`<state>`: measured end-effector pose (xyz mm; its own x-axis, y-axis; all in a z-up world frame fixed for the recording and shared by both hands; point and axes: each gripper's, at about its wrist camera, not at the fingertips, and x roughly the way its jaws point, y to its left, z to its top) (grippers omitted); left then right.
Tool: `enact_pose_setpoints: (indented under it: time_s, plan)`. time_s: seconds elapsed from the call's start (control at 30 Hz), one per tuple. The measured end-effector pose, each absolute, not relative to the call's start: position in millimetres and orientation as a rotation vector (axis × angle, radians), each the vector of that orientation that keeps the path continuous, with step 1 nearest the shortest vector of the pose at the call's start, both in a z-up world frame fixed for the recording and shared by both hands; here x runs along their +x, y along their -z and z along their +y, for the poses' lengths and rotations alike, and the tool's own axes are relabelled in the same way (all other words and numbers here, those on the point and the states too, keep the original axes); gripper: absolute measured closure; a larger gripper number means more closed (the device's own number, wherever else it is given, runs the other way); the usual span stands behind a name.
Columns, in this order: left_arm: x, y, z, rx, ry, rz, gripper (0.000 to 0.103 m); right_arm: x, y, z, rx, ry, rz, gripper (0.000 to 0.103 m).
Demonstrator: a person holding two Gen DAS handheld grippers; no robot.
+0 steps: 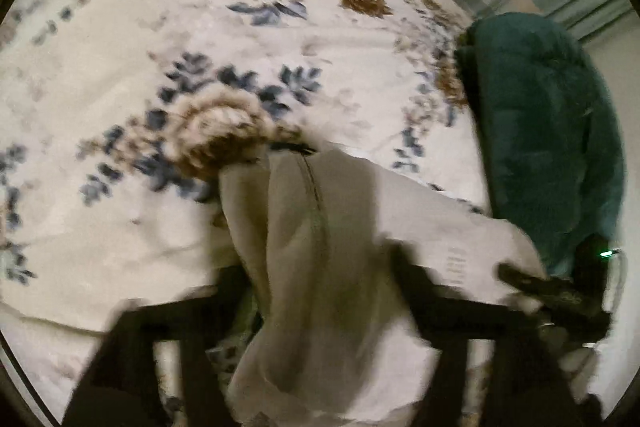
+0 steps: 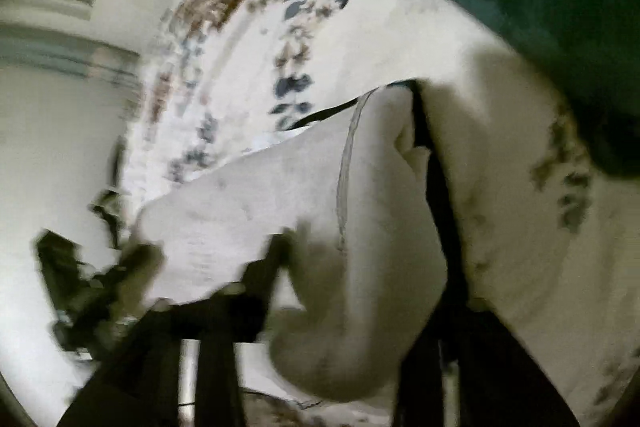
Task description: Fold small clothes
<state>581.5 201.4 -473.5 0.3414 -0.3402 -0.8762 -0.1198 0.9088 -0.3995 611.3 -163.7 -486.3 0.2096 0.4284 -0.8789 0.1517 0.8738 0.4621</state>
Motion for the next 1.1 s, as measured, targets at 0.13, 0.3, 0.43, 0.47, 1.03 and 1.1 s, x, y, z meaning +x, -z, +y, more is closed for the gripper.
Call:
enact_pose_setpoints:
  time_s: [0.13, 0.3, 0.43, 0.47, 1.03, 1.1]
  plan:
    - [573, 460, 190, -0.285, 0.059, 1.176, 0.003, 598, 462, -146, 0.228, -0.038, 1.317, 0.010]
    - [548, 449, 169, -0.206, -0.004, 1.128, 0.000, 560, 447, -127, 0.043, 0.091, 1.295, 0.000]
    - [524, 435, 149, -0.144, -0.023, 1.127, 0.000, 528, 432, -118, -0.013, 0.128, 1.281, 0.000]
    - [516, 430, 143, -0.128, -0.021, 1.135, 0.000, 522, 427, -116, -0.020, 0.134, 1.273, 0.000]
    - [374, 263, 100, -0.025, -0.028, 1.014, 0.000, 349, 203, -129, -0.068, 0.208, 1.022, 0.000]
    - [349, 233, 98, -0.022, -0.026, 0.989, 0.000, 325, 168, -129, -0.056, 0.199, 0.990, 0.000]
